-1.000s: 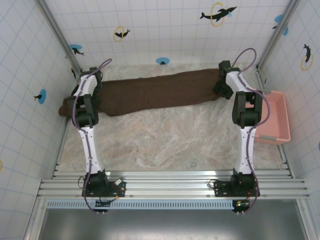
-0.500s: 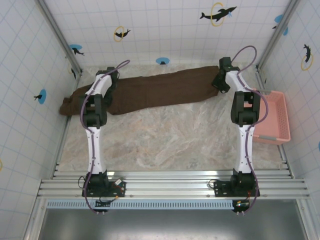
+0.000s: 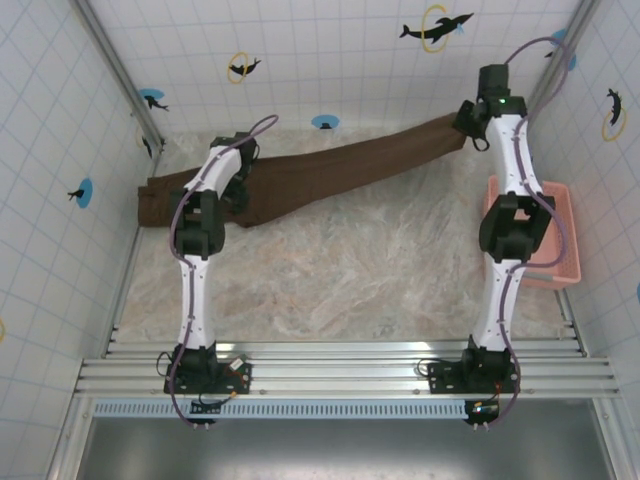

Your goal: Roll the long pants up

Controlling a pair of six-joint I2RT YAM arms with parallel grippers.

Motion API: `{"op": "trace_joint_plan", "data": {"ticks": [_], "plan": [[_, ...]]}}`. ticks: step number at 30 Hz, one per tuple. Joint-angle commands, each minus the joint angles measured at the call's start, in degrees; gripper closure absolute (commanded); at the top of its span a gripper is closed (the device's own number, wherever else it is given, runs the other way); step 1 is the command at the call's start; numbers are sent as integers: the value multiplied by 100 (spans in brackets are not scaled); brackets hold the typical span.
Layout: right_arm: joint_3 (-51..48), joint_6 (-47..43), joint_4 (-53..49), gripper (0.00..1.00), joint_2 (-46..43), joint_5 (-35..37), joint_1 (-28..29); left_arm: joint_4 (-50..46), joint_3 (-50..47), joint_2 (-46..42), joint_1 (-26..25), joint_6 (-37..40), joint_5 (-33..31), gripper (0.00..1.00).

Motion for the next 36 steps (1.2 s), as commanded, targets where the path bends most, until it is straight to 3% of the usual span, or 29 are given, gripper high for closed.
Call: {"op": "trace_joint_plan", "data": {"ticks": [1,5,9,13,17,21,26,31,36], "plan": [[167,-303,-361,100,-506,157,-409,-444,-236,36,-362,-387,848,3],[130,-497,-524,100,-684,-170,-785,-859,-419,-32,-613,-835,983,2],[157,-1057,-897,100,-826,-124,-918,-1076,-476,-258,-835,-938,1671,3],[215,-1282,-980,100,-919,-663,-859,-1133,-553,-569,-1162,-1350,2537,2],[245,-1436,-1112,100,-1079,-739,-492,-825,-680,-861,-1632,-1884,3607,3],[112,-1539,-1098,100,-1330,-690,-27,-750,-264,-403,-2202,-2113,3737,3],[30,-1500,-1132,100,-1599,-844,586,-781,316,-12,-2422,-2398,4191,3],[-68,-1339,-1007,100,-1802,-799,1436,-755,619,-464,-2024,-2401,4182,2],[-7,-1038,-692,100,-1555,-822,2391,-644,-448,-1903,-697,-2264,3966,2]]}}
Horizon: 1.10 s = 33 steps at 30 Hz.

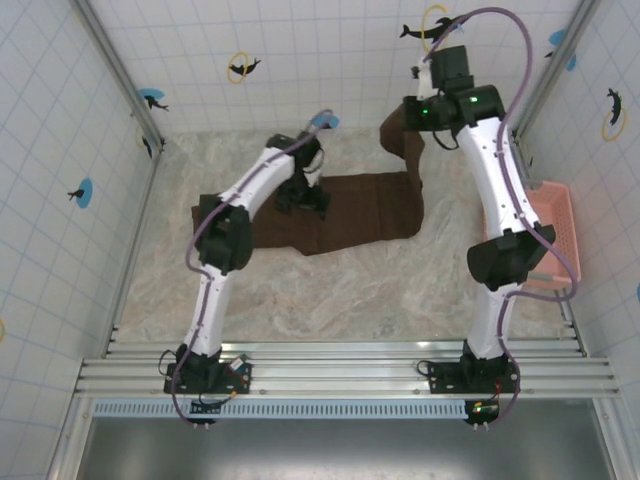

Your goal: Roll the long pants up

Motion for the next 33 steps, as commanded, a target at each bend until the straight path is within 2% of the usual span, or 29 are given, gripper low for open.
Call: {"op": "trace_joint_plan", "data": {"ticks": [1,3,6,9,12,20,22,31,32,33], "plan": [[20,291,392,100,72,-75,542,48,-872,-1364,1186,24,-191,3],[92,460,685,100,280,-184,856,417,-1844,-2067,1842,-36,-286,3],[454,619,945,100,679,-281,1259,882,-2962,-2816,2570,1,-536,3],[1054,783,1026,100,1201,-448,1586,1090,-3654,-3098,3057,206,-562,3],[1500,1025,1194,100,1643,-721,1835,1151,-3923,-3039,3359,403,-488,2],[1542,1957,2130,100,2418,-1090,2411,1492,-3938,-2644,3686,477,-107,3],[1563,2172,2317,100,2586,-1369,2550,1499,-3884,-2535,3716,503,-27,2],[1873,2845,2793,100,3302,-1499,3118,1591,-3853,-2192,3804,649,258,2],[1872,2880,2861,98,3394,-1558,3175,1594,-3853,-2171,3810,655,292,2],[1867,2977,2856,92,3522,-1573,3214,1592,-3853,-2156,3811,673,311,3]]}}
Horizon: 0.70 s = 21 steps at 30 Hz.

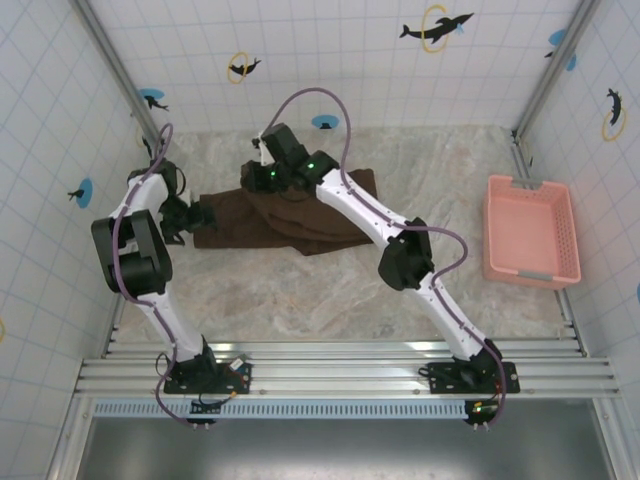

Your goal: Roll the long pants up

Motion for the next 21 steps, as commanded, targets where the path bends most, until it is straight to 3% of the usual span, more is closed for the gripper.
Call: {"op": "trace_joint_plan", "data": {"ticks": [1,3,4,7,14,21], "plan": [[274,460,523,82,385,-260,178,19,139,108,74,186,181,3],[296,740,686,61,673,-444,223,20,129,132,86,228,180,2],[314,849,734,57,783,-504,225,15,125,139,94,236,165,2],[491,768,579,52,821,-421,143,-13,117,112,129,298,20,2],[251,-197,-361,49,-180,-52,-533,-103,245,-190,148,504,-525,2],[-741,-1320,-1530,49,-1187,546,-1227,-112,223,-377,60,297,-2,3]]}}
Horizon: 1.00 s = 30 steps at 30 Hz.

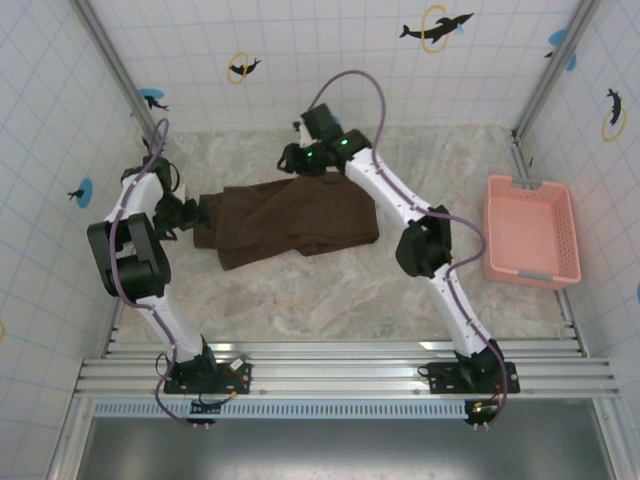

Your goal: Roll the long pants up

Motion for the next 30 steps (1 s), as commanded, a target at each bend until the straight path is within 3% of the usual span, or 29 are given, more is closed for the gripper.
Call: {"op": "trace_joint_plan", "data": {"ticks": [1,6,14,21,30], "plan": [[-434,-811,-852,49,-778,532,-213,-128,94,-207,-98,-86,231,3],[-1378,-1397,-1469,48,-1254,847,-654,-119,143,-186,-521,-295,164,3],[-3177,-2008,-1313,46,-1719,903,-1359,-97,402,-151,-1587,-759,66,3],[-3255,-2438,-1393,46,-1233,754,-1564,-14,514,351,-2145,-1147,18,3],[-2739,-2409,-1372,47,-244,290,-1570,57,679,933,-2398,-1390,-30,3]]}}
